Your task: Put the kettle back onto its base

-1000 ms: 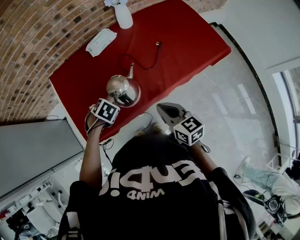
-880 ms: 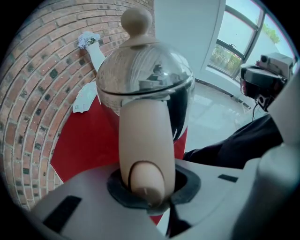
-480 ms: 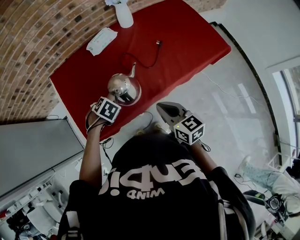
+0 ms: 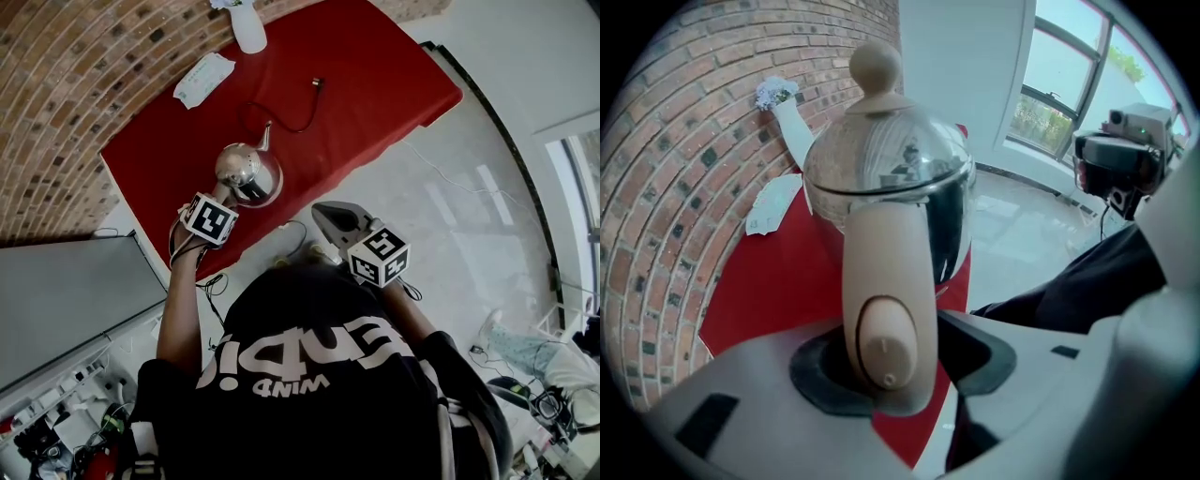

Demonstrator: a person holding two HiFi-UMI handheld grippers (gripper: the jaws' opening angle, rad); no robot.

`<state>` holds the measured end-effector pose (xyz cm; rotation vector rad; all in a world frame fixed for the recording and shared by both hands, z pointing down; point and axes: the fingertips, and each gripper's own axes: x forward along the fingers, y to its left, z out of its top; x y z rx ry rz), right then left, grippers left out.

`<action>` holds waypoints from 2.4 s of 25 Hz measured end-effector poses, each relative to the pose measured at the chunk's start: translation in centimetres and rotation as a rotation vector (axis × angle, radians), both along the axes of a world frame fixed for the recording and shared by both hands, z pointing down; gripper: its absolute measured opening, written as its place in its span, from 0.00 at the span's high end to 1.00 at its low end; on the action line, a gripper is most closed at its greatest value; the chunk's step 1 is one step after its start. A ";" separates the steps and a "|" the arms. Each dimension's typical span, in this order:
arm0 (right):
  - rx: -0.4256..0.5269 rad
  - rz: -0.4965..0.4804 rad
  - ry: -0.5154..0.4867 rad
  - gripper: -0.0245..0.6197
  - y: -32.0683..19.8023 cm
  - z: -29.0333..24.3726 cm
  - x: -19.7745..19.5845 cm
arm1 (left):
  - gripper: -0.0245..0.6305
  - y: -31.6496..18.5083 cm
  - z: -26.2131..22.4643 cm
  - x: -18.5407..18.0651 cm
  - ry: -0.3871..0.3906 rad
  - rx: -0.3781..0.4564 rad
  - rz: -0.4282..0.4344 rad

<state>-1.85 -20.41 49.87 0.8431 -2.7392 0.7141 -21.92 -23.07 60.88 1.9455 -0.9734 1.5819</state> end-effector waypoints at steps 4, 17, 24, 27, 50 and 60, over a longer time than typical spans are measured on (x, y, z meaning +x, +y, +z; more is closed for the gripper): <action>-0.002 -0.018 -0.003 0.93 0.2 -0.2 0.2 | 0.63 -0.3 -1.4 -0.6 0.013 0.052 -0.038; -0.028 -0.175 0.000 0.93 0.1 0.6 0.0 | 0.67 2.4 -9.1 -0.3 0.035 0.145 -0.157; -0.043 -0.187 0.035 0.93 1.6 1.3 0.3 | 0.95 6.0 -12.0 2.0 0.179 0.179 -0.168; -0.038 -0.181 0.052 0.93 3.5 1.7 0.0 | 0.95 9.0 -12.0 3.1 0.267 0.170 -0.157; 0.124 -0.186 0.060 0.93 31.4 -5.2 -1.9 | 0.95 36.1 -15.3 8.3 0.634 0.516 -0.208; 0.149 -0.192 0.013 0.93 35.5 -6.1 0.4 | 0.95 39.1 -17.4 11.4 0.607 0.708 -0.215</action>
